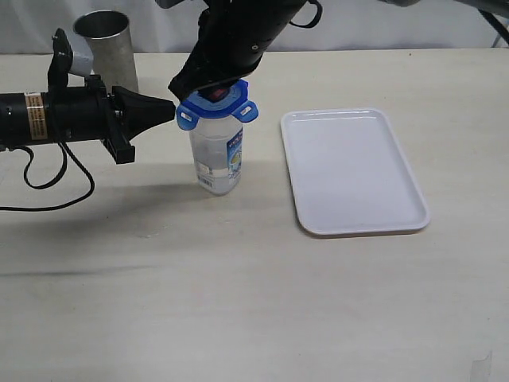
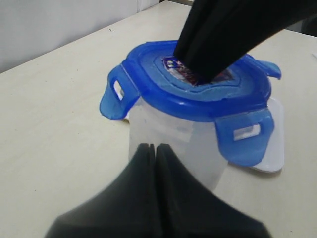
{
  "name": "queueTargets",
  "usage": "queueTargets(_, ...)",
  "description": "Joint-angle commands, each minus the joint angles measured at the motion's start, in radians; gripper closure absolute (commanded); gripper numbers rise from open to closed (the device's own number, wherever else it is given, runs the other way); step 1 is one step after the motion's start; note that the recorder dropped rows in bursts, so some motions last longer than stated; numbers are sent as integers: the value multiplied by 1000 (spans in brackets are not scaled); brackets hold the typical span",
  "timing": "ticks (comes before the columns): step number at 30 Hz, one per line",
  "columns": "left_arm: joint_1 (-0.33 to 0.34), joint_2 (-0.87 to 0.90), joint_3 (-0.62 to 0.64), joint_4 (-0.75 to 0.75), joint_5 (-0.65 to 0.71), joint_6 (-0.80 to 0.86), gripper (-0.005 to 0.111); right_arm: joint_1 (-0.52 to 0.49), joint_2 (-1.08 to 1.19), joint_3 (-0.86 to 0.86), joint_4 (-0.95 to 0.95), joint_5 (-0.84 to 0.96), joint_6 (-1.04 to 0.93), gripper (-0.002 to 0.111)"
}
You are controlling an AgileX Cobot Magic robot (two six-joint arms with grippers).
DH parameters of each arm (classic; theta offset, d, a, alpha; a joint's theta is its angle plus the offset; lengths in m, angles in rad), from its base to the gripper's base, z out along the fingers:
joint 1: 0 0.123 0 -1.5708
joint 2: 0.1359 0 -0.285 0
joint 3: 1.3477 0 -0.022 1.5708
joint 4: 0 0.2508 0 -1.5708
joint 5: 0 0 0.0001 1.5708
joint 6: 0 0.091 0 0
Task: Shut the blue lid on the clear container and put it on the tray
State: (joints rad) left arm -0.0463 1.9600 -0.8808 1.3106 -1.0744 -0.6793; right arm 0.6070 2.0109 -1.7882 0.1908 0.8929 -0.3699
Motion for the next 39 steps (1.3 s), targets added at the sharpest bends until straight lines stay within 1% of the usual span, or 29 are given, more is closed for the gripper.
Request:
queueTargets(1,0,-4,0,-6,0,-9,107,0,15,-1,-5,9,-11,104)
queueTargets(12,0,-4,0,-6,-52,-7,107,0,15,-1,-8,48,-20,104)
queueTargets(14,0,-15,0,11,-52,-7,107,0,15,-1,-68,56,-20,104)
queueTargets(17,0,-31,1,34,-50,-7,107,0,15,-1,-99,57,-8,104)
queueTargets(22,0,-35,2,44,-35,-24,107,0,15,-1,-98,50,-8,104)
queueTargets(29,0,-35,2,91,-65,-37,107,0,15,-1,-98,48,-11,104)
queueTargets(32,0,-35,15,87,-91,-35,107,0,15,-1,-98,48,-11,104)
queueTargets(39,0,-35,20,75,-84,-30,107,0,15,-1,-98,48,-11,104)
